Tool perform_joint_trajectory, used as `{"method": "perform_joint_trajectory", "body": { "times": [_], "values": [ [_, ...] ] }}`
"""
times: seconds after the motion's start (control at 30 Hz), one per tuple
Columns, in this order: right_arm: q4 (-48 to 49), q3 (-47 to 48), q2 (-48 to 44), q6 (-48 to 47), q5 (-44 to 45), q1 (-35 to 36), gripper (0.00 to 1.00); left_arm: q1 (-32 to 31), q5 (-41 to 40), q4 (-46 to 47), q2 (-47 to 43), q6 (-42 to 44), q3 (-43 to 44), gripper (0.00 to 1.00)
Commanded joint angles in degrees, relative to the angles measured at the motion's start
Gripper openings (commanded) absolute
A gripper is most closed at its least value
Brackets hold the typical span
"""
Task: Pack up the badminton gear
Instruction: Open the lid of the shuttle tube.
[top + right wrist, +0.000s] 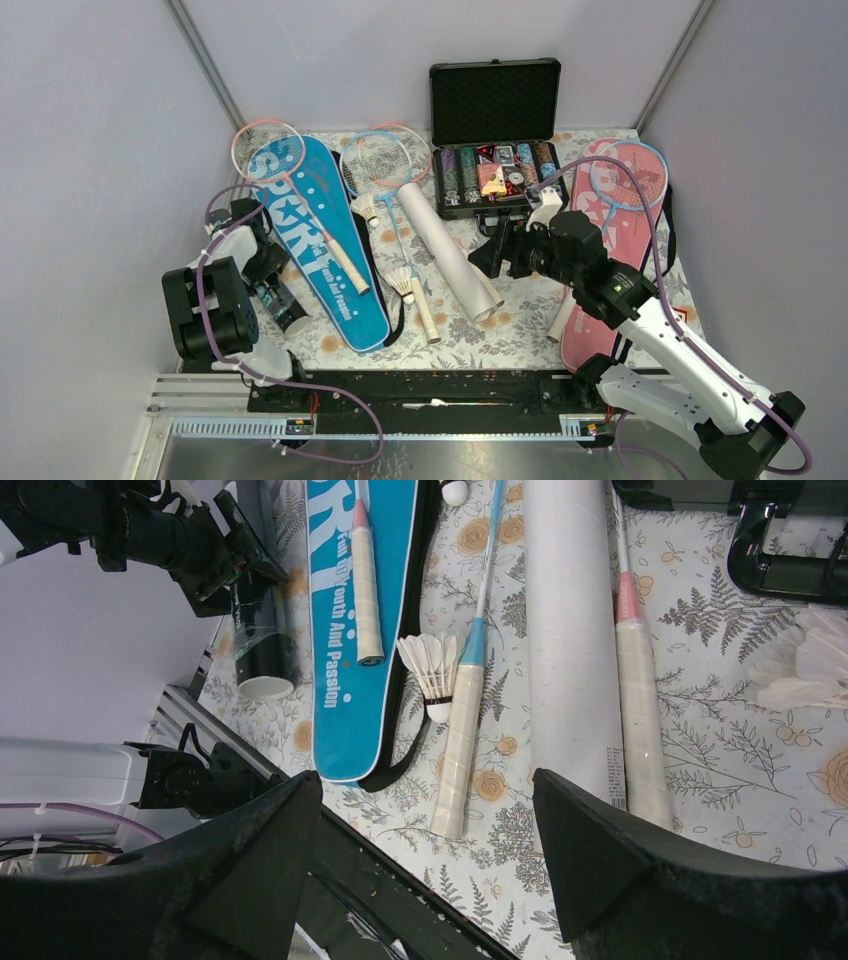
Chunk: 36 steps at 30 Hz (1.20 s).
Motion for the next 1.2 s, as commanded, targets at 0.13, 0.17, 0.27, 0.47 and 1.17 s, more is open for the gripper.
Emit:
{"method": "perform_joint_trajectory", "body": {
  "times": [0.13,0.17,0.27,0.47,1.17],
  "values": [
    [4.91,-0.04,-1.92,-3.89,-1.87,0.11,0.83,0.37,7.96,-3.35,-8.25,-0.95,3.36,0.55],
    [6.25,-0.1,-1.94,-4.63,-2.21,0.18,0.83,0.34,9.23,-4.38,-9.81,-1.15,3.98,0.54],
    [12.92,-1.27,-1.83,-6.83,-4.1,0.18,0.84,0.33,12.8,-8.03,-15.46,-2.51,6.57,0.52],
    [48.73,-11.37,-0.67,-21.92,-13.26,1.91,0.85,0.3,25.1,-12.56,-25.3,-7.0,12.13,0.5],
    [60.01,-2.66,22.7,-90.85,-23.72,19.73,0.95,-25.28,42.42,-11.73,-32.4,-26.66,20.64,0.47]
  ]
}}
